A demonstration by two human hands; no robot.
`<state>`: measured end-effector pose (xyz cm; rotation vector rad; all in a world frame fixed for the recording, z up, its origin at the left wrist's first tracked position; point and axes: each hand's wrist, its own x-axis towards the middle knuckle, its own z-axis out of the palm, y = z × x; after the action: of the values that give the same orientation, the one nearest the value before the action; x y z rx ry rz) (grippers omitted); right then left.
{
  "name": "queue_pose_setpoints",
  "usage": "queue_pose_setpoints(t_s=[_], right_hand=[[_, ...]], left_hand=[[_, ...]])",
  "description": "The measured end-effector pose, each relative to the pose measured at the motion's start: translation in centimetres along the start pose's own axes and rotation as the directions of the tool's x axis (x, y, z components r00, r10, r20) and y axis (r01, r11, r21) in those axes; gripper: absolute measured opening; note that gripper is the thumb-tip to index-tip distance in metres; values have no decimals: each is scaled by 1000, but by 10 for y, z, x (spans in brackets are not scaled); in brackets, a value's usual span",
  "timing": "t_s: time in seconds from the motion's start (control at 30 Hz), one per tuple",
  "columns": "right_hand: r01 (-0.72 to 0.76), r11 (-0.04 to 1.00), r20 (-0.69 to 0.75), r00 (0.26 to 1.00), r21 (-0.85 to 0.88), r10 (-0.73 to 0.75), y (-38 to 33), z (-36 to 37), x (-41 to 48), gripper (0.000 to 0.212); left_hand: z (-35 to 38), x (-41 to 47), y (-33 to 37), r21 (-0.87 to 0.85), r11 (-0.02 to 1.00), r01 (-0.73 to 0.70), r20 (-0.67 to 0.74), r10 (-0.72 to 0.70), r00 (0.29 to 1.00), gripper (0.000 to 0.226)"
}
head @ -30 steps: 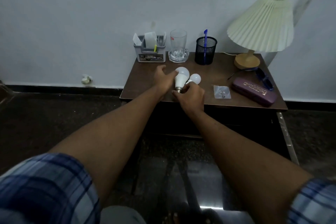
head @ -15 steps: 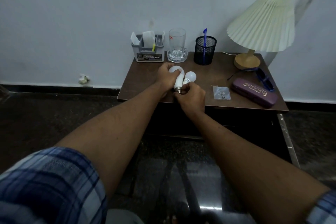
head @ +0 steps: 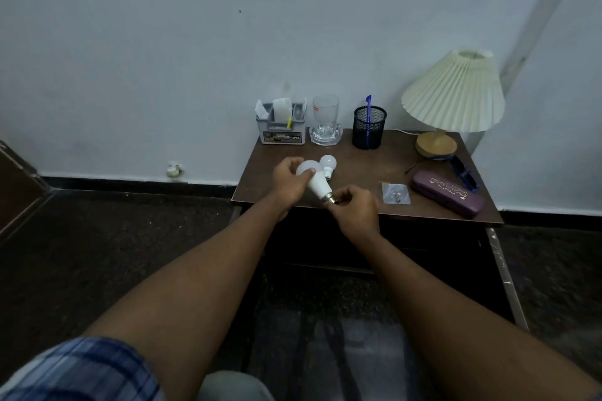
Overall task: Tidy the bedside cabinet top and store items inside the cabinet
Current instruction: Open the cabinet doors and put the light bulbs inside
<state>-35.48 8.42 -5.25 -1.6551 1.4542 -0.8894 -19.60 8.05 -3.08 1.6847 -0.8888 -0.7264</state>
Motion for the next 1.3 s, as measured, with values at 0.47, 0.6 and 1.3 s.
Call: queue_pose_setpoints(t_s=[0.47, 0.6, 1.3], right_hand=[[-79, 962, 146, 988, 261, 42, 30, 4, -72, 21], [-116, 956, 176, 982, 268, 70, 45, 16, -84, 18], [-242, 970, 151, 960, 32, 234, 103, 130, 20, 22]], left_hand=[[-60, -98, -56, -105, 988, 113, 29, -111, 993, 35], [-61, -104, -76, -97, 978, 184, 44, -181, 983, 32], [-21, 5, -156, 206, 927, 315, -34, -315, 949, 39]])
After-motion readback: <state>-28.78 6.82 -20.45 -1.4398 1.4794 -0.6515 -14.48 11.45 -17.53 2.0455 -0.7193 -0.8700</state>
